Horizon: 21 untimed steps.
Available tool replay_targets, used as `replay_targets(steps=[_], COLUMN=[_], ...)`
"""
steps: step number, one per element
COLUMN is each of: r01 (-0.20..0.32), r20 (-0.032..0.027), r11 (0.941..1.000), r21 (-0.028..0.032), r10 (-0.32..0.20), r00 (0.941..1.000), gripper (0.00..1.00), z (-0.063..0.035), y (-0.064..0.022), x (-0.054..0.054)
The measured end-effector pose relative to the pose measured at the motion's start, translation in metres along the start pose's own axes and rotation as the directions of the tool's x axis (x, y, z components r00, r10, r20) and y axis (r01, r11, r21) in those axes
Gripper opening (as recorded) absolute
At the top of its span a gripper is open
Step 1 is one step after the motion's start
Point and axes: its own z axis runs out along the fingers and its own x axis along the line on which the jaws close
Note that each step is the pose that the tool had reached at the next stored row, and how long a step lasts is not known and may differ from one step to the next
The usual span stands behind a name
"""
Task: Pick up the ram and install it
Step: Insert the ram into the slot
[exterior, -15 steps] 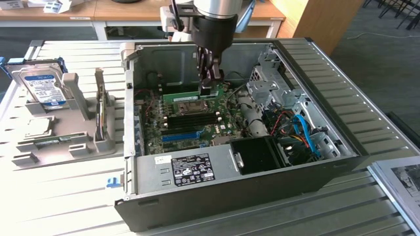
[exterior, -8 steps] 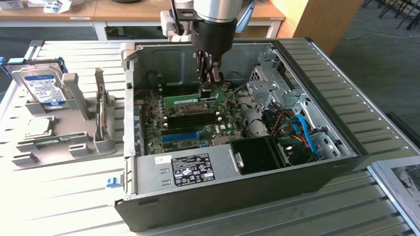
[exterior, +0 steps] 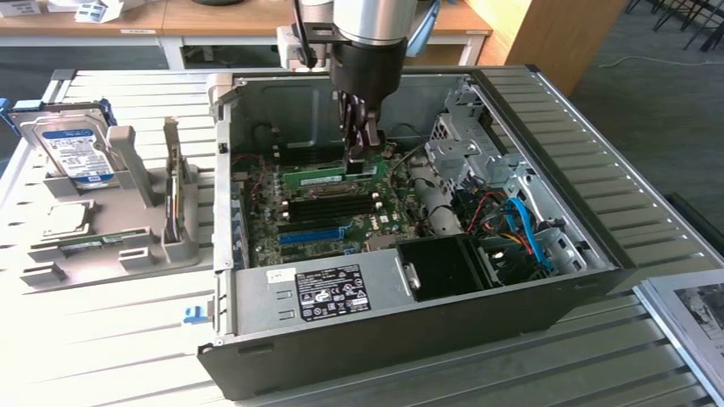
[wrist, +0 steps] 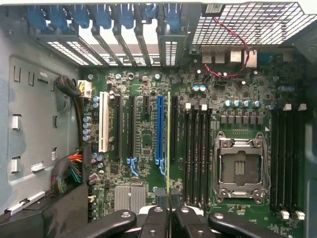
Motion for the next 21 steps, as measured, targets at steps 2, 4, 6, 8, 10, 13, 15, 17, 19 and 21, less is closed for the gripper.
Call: replay_targets(steps=[2, 4, 6, 8, 10, 13, 15, 17, 19, 21], r01=[0.000, 0.000, 0.000, -0.001, -0.001, -0.001, -0.001, -0.001, -0.002, -0.002], r20=[-0.0035, -0.0055, -0.0076, -0.0107, -0.0140, -0.0180, -0.0200, -0.0219, -0.0222, -0.0222], r11=[1.0000, 1.0000, 1.0000, 1.0000, 1.0000, 0.9999, 0.9999, 0.9999, 0.9999, 0.9999], r21=[0.0013, 0.0035, 0.0057, 0.0075, 0.0093, 0.0118, 0.0135, 0.0144, 0.0143, 0.0143], r10=[0.000, 0.000, 0.001, 0.001, 0.001, 0.001, 0.001, 0.002, 0.002, 0.002], r00=[1.0000, 1.0000, 1.0000, 0.9999, 0.9999, 0.9998, 0.9998, 0.9998, 0.9998, 0.9998], gripper=[0.12, 0.12, 0.12, 0.12, 0.12, 0.12, 0.12, 0.12, 0.12, 0.12], z=[0.0018, 0.0041, 0.0064, 0.0083, 0.0104, 0.0135, 0.0157, 0.0175, 0.0176, 0.0176], y=[0.0000, -0.0001, -0.0001, -0.0001, -0.0002, -0.0002, -0.0002, -0.0003, -0.0003, -0.0003], x=[0.000, 0.000, 0.000, 0.000, -0.001, -0.001, -0.001, -0.001, -0.001, -0.001])
